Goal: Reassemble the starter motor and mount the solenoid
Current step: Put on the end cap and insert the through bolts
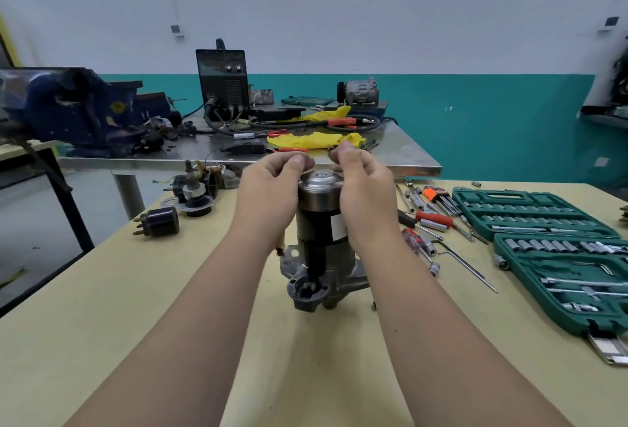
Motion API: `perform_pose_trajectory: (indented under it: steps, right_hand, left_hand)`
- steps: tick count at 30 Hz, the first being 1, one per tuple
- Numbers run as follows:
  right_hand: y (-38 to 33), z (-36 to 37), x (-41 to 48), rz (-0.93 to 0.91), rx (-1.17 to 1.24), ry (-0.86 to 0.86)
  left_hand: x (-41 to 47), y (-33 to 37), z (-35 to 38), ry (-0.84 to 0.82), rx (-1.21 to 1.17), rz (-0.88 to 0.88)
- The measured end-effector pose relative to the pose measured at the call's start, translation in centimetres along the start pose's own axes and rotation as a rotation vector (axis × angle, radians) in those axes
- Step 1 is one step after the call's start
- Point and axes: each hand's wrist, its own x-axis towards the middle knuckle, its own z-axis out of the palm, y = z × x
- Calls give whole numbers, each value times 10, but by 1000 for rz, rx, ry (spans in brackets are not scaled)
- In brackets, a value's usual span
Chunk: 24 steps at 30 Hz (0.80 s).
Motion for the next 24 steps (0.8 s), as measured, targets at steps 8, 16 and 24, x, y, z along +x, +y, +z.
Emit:
perform_pose_trajectory:
  steps: [8,16,24]
  right_hand:
    - [9,1,3,-1,39,61]
    - [14,-12,4,-46,83,42]
    - [18,-20,10,-34,129,37]
  left_hand:
    - [-1,-13,7,181,-98,17]
    - [0,-14,7,31,-82,74]
    - [-3,-10,18,135,-81,111]
